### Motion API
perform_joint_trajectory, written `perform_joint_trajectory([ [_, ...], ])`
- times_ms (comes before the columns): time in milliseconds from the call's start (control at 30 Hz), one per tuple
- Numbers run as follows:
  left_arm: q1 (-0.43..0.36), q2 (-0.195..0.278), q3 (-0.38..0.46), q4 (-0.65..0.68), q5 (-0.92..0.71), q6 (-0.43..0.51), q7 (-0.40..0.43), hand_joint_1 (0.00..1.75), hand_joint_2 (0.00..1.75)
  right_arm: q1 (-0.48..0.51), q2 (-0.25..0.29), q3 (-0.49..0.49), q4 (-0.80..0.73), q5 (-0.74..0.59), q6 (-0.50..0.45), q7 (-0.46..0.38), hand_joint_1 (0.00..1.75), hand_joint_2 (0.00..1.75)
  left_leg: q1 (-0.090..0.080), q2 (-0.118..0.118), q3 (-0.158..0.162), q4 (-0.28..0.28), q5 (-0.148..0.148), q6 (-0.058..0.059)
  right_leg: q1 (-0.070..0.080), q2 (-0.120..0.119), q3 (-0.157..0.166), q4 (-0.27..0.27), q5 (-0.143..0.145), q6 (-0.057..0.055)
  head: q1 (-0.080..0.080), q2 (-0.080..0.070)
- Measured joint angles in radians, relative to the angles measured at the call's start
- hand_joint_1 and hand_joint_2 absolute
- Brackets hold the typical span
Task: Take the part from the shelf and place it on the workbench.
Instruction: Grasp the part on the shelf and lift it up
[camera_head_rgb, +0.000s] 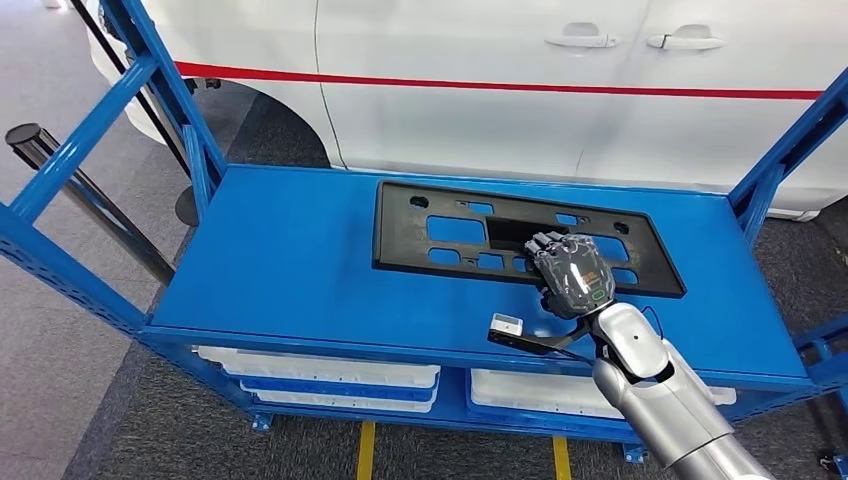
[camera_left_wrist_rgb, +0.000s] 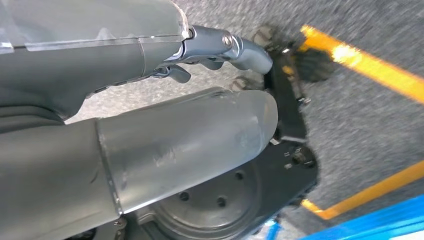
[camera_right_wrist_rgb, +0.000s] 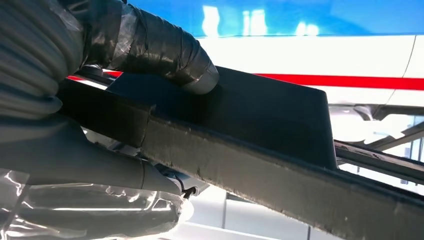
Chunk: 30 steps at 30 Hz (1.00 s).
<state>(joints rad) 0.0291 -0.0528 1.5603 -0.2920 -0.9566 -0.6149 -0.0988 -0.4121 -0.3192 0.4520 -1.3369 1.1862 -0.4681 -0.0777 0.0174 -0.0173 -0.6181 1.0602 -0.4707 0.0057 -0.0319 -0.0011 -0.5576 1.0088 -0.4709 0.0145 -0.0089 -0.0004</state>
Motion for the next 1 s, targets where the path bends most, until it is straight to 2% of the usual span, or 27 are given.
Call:
perform_joint_trajectory([
  [33, 0.000, 0.001, 0.000, 0.002, -0.002, 0.000, -0.001, 0.00, 0.00, 0.000, -0.001, 0.000, -0.002, -0.004, 0.001, -0.001, 1.75, 1.75, 0.002, 0.003, -0.016, 0.044, -0.036, -0.003, -0.002, -0.002, -0.003, -0.004, 0.005, -0.007, 0.000, 0.000],
  [100, 0.000, 0.003, 0.000, 0.004, -0.006, 0.000, -0.002, 0.00, 0.00, 0.002, -0.003, 0.000, -0.004, -0.010, 0.007, -0.003, 1.75, 1.75, 0.004, 0.006, -0.059, 0.171, -0.116, -0.008, 0.003, -0.007, -0.014, -0.002, 0.012, -0.014, -0.001, 0.000],
  [133, -0.001, 0.005, 0.000, 0.004, -0.008, 0.000, -0.003, 0.00, 0.00, 0.004, -0.004, 0.000, -0.004, -0.012, 0.010, -0.004, 1.75, 1.75, 0.005, 0.007, -0.072, 0.222, -0.137, -0.010, 0.004, -0.008, -0.021, 0.000, 0.015, -0.014, -0.001, 0.000],
  [167, 0.000, 0.005, 0.000, 0.005, -0.010, 0.000, -0.003, 0.00, 0.00, 0.006, -0.004, 0.000, -0.004, -0.013, 0.014, -0.004, 1.75, 1.75, 0.005, 0.008, -0.070, 0.240, -0.139, -0.012, 0.004, -0.010, -0.028, 0.004, 0.018, -0.013, -0.001, 0.000],
  [200, 0.000, 0.005, 0.000, 0.005, -0.014, 0.001, -0.004, 0.00, 0.00, 0.007, -0.004, 0.000, -0.004, -0.014, 0.015, -0.004, 1.75, 1.75, 0.005, 0.009, -0.047, 0.217, -0.122, -0.013, 0.003, -0.010, -0.035, 0.010, 0.020, -0.011, -0.001, 0.000],
  [233, 0.000, 0.005, 0.000, 0.005, -0.018, 0.001, -0.005, 0.00, 0.00, 0.008, -0.005, 0.000, -0.004, -0.015, 0.017, -0.004, 1.75, 1.75, 0.005, 0.010, -0.009, 0.162, -0.095, -0.012, 0.002, -0.010, -0.042, 0.016, 0.022, -0.009, -0.001, 0.000],
  [300, -0.001, 0.003, 0.000, 0.005, -0.025, 0.000, -0.011, 0.00, 0.00, 0.008, -0.006, 0.000, -0.005, -0.017, 0.018, -0.004, 1.75, 1.75, 0.004, 0.010, 0.069, 0.034, -0.059, -0.008, 0.003, -0.010, -0.056, 0.030, 0.024, -0.002, -0.001, 0.000],
  [333, -0.001, 0.001, 0.000, 0.005, -0.028, -0.001, -0.013, 0.00, 0.00, 0.008, -0.007, 0.000, -0.006, -0.018, 0.019, -0.004, 1.75, 1.75, 0.002, 0.009, 0.087, -0.001, -0.054, -0.005, 0.005, -0.010, -0.061, 0.035, 0.027, 0.003, 0.000, 0.000],
  [433, 0.001, -0.003, 0.000, 0.005, -0.034, -0.006, -0.015, 0.00, 0.00, 0.008, -0.011, 0.000, -0.007, -0.020, 0.021, -0.003, 1.75, 1.75, -0.002, 0.008, 0.082, -0.016, -0.043, 0.011, 0.005, -0.008, -0.069, 0.037, 0.038, 0.026, 0.000, 0.000],
  [467, 0.001, -0.005, 0.000, 0.005, -0.036, -0.007, -0.015, 0.00, 0.00, 0.009, -0.013, 0.000, -0.007, -0.021, 0.021, -0.002, 1.75, 1.75, -0.001, 0.009, 0.076, -0.018, -0.036, 0.020, 0.004, -0.007, -0.074, 0.043, 0.030, 0.032, 0.000, 0.000],
  [500, 0.001, -0.006, 0.000, 0.005, -0.036, -0.009, -0.015, 0.00, 0.00, 0.009, -0.014, 0.000, -0.007, -0.021, 0.022, -0.002, 1.75, 1.75, 0.000, 0.011, 0.069, -0.021, -0.027, 0.030, 0.002, -0.006, -0.084, 0.063, 0.006, 0.036, 0.000, 0.000],
  [533, 0.001, -0.007, 0.000, 0.005, -0.037, -0.011, -0.015, 0.00, 0.00, 0.009, -0.016, 0.000, -0.007, -0.021, 0.023, -0.002, 1.75, 1.75, 0.001, 0.012, 0.060, -0.023, -0.018, 0.039, 0.001, -0.005, -0.098, 0.101, -0.033, 0.038, 0.000, 0.000],
  [600, 0.001, -0.009, 0.000, 0.005, -0.037, -0.013, -0.015, 0.00, 0.00, 0.010, -0.019, 0.000, -0.007, -0.021, 0.025, -0.002, 1.75, 1.75, -0.004, 0.013, 0.038, -0.022, -0.002, 0.049, 0.002, -0.003, -0.138, 0.225, -0.120, 0.041, 0.001, 0.000],
  [633, 0.001, -0.009, 0.000, 0.005, -0.037, -0.013, -0.015, 0.00, 0.00, 0.010, -0.019, 0.000, -0.006, -0.021, 0.026, -0.002, 1.75, 1.75, -0.007, 0.013, 0.026, -0.021, 0.006, 0.050, 0.003, -0.003, -0.151, 0.280, -0.144, 0.042, 0.001, 0.000],
  [667, 0.001, -0.010, 0.000, 0.005, -0.037, -0.013, -0.015, 0.00, 0.00, 0.011, -0.020, 0.000, -0.006, -0.021, 0.027, -0.002, 1.75, 1.75, -0.011, 0.013, 0.015, -0.019, 0.014, 0.051, 0.003, -0.003, -0.150, 0.310, -0.148, 0.041, 0.000, 0.000],
  [700, 0.001, -0.011, 0.000, 0.005, -0.037, -0.014, -0.015, 0.00, 0.00, 0.011, -0.020, 0.000, -0.006, -0.022, 0.028, -0.002, 1.75, 1.75, -0.014, 0.013, 0.004, -0.018, 0.020, 0.051, 0.005, -0.003, -0.131, 0.301, -0.130, 0.037, 0.000, 0.000],
  [733, 0.001, -0.011, 0.000, 0.005, -0.037, -0.014, -0.015, 0.00, 0.00, 0.011, -0.020, 0.000, -0.006, -0.022, 0.028, -0.002, 1.75, 1.75, -0.017, 0.013, -0.005, -0.016, 0.027, 0.051, 0.008, -0.002, -0.091, 0.255, -0.101, 0.030, 0.000, 0.000],
  [767, 0.001, -0.013, 0.000, 0.005, -0.037, -0.014, -0.015, 0.00, 0.00, 0.011, -0.020, 0.000, -0.007, -0.022, 0.029, -0.002, 1.75, 1.75, -0.019, 0.012, -0.011, -0.015, 0.034, 0.050, 0.013, -0.001, -0.041, 0.182, -0.078, 0.019, 0.000, 0.000],
  [800, 0.001, -0.016, 0.000, 0.005, -0.038, -0.015, -0.015, 0.00, 0.00, 0.010, -0.021, 0.000, -0.009, -0.022, 0.029, -0.002, 1.75, 1.75, -0.021, 0.012, -0.017, -0.015, 0.040, 0.047, 0.018, -0.001, 0.007, 0.106, -0.066, 0.009, 0.000, 0.000],
  [833, 0.001, -0.018, 0.000, 0.005, -0.038, -0.016, -0.015, 0.00, 0.00, 0.009, -0.022, 0.000, -0.011, -0.022, 0.029, -0.002, 1.75, 1.75, -0.022, 0.012, -0.020, -0.017, 0.048, 0.043, 0.024, -0.001, 0.041, 0.049, -0.061, 0.001, 0.000, 0.000],
  [867, 0.002, -0.021, 0.000, 0.005, -0.038, -0.017, -0.015, 0.00, 0.00, 0.008, -0.024, 0.000, -0.013, -0.022, 0.029, -0.002, 1.75, 1.75, -0.020, 0.012, -0.022, -0.020, 0.056, 0.037, 0.029, 0.000, 0.058, 0.015, -0.062, -0.006, 0.000, 0.000],
  [933, 0.003, -0.022, 0.000, 0.005, -0.038, -0.017, -0.015, 0.00, 0.00, 0.006, -0.027, 0.000, -0.015, -0.022, 0.029, -0.002, 1.75, 1.75, -0.018, 0.011, -0.023, -0.029, 0.073, 0.024, 0.033, -0.001, 0.059, -0.004, -0.047, -0.015, 0.001, 0.000],
  [967, 0.003, -0.022, 0.000, 0.005, -0.038, -0.017, -0.015, 0.00, 0.00, 0.004, -0.027, 0.000, -0.015, -0.022, 0.029, -0.002, 1.75, 1.75, -0.017, 0.011, -0.026, -0.027, 0.068, 0.018, 0.030, -0.004, 0.055, -0.014, -0.035, -0.020, 0.000, 0.000],
  [1000, 0.003, -0.022, 0.000, 0.005, -0.038, -0.018, -0.015, 0.00, 0.00, 0.003, -0.028, 0.000, -0.016, -0.022, 0.029, -0.002, 1.75, 1.75, -0.018, 0.011, -0.033, -0.015, 0.047, 0.012, 0.027, -0.007, 0.049, -0.023, -0.021, -0.027, 0.000, 0.000],
])
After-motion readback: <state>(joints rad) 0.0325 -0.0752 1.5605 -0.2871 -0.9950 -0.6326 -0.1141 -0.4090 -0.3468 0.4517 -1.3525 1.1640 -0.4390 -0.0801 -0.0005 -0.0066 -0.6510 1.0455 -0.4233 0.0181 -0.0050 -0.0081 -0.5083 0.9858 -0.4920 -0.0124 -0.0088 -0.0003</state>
